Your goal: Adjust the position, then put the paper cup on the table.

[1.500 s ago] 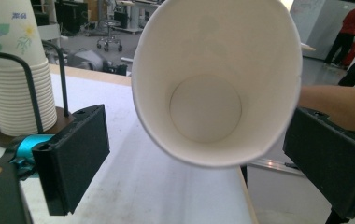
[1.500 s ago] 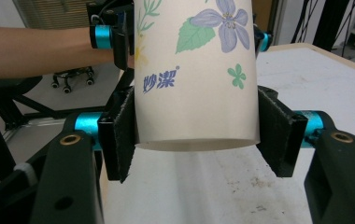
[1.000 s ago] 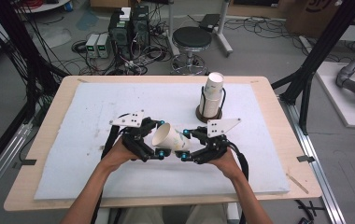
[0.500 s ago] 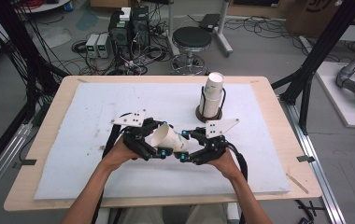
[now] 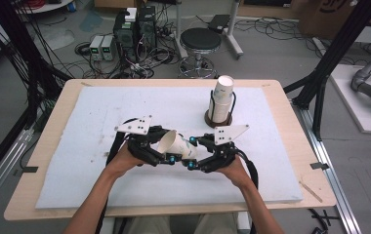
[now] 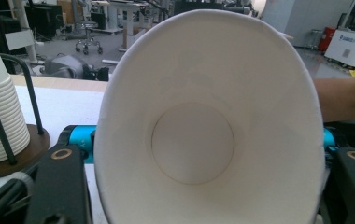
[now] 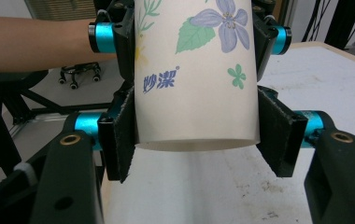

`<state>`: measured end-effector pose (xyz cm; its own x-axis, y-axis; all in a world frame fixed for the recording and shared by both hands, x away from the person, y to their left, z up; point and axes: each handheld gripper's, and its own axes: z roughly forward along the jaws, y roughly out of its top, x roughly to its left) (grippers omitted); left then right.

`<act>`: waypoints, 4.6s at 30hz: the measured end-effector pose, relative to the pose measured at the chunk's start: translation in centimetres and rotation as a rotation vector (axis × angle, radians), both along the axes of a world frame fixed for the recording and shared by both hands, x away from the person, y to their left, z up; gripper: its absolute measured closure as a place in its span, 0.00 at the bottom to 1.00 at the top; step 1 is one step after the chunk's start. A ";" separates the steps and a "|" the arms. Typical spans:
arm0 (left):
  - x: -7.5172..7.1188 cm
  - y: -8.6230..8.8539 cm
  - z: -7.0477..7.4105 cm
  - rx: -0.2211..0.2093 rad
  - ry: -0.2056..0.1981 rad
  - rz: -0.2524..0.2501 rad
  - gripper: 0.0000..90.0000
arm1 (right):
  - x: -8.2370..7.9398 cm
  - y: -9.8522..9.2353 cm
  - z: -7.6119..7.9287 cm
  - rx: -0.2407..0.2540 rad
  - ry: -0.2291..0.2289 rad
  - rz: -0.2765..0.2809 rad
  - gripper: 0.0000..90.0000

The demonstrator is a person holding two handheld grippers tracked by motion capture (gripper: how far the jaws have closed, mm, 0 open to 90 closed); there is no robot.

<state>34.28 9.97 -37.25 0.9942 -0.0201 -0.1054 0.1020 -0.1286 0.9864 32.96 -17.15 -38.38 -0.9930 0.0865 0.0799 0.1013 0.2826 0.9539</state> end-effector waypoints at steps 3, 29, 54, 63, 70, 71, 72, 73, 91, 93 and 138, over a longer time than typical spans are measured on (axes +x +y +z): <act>0.0 0.0 0.0 0.001 -0.002 0.001 0.38 | 0.0 0.0 0.0 0.000 0.001 0.000 0.42; -0.1 0.8 0.5 0.066 -0.003 0.041 0.38 | -0.3 -0.2 -0.6 -0.086 0.004 -0.093 0.17; 0.3 2.1 2.6 0.332 -0.034 0.150 0.38 | -0.3 -6.2 -2.6 -0.089 0.019 -0.443 0.17; 0.6 2.1 2.7 0.441 -0.048 0.167 0.38 | -0.6 -7.2 -3.5 -0.113 0.039 -0.537 0.17; 0.9 2.1 3.1 0.510 -0.038 0.193 0.38 | -0.5 -8.0 -4.4 -0.146 0.052 -0.628 0.17; 1.0 2.1 3.1 0.522 -0.042 0.199 0.38 | -0.5 -8.1 -4.5 -0.151 0.049 -0.639 0.17; 1.1 2.1 3.1 0.529 -0.040 0.204 0.38 | -0.5 -8.2 -4.7 -0.158 0.059 -0.650 0.17; 1.1 2.1 3.1 0.542 -0.040 0.207 0.38 | -0.5 -8.3 -4.8 -0.157 0.059 -0.656 0.17; 1.8 1.7 2.9 0.644 -0.044 0.230 0.38 | -0.5 -9.2 -6.1 -0.173 0.052 -0.742 0.18; 1.9 1.7 2.9 0.648 -0.043 0.234 0.38 | -0.5 -9.2 -6.2 -0.171 0.060 -0.743 0.18; 3.6 0.3 1.0 0.733 -0.018 0.250 0.38 | -0.6 -9.2 -6.7 -0.195 0.057 -0.757 0.18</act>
